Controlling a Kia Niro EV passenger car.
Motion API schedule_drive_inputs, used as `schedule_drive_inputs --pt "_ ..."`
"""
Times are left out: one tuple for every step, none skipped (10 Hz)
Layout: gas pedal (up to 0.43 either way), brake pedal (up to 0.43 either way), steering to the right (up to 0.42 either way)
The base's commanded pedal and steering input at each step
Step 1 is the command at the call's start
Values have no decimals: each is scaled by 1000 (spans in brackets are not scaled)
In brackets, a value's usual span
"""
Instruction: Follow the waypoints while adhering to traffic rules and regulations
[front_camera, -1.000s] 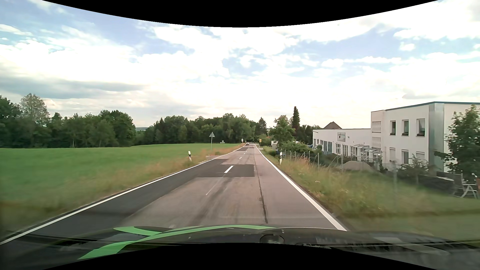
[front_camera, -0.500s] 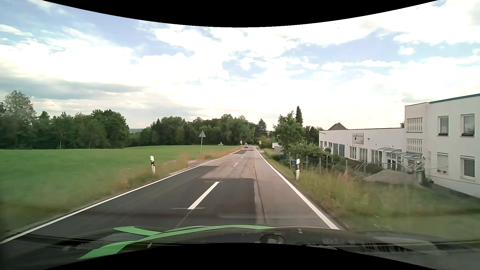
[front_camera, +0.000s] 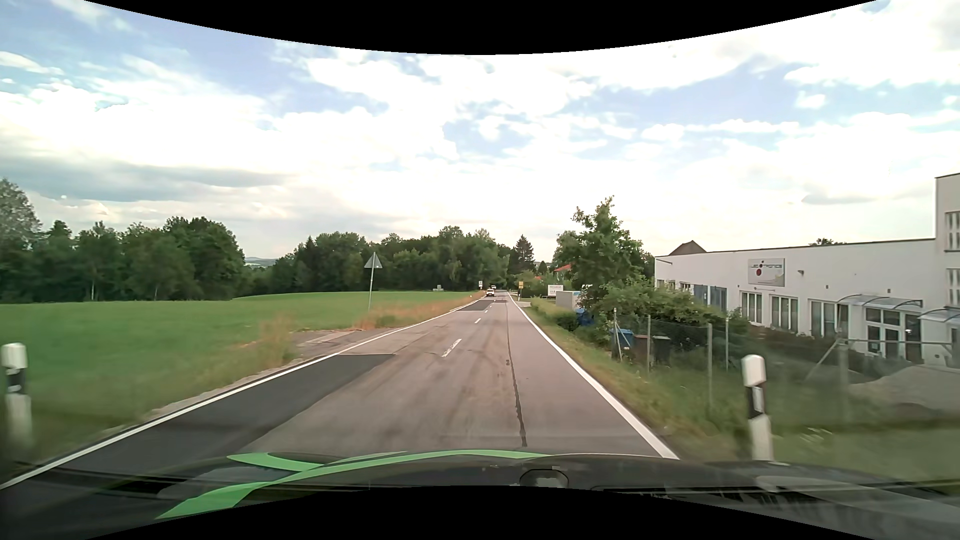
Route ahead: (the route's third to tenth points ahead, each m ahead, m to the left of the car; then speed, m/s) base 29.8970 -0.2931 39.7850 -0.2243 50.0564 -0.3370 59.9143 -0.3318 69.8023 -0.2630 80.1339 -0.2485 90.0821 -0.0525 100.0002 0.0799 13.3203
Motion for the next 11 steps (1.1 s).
schedule_drive_inputs --pt "130 0 -4" --pt "130 0 -4" --pt "130 0 -4" --pt "130 0 -4" --pt "130 0 -3" --pt "130 0 -3" --pt "130 0 -3" --pt "130 0 -3" --pt "130 0 -1" --pt "130 0 1" --pt "130 0 1"
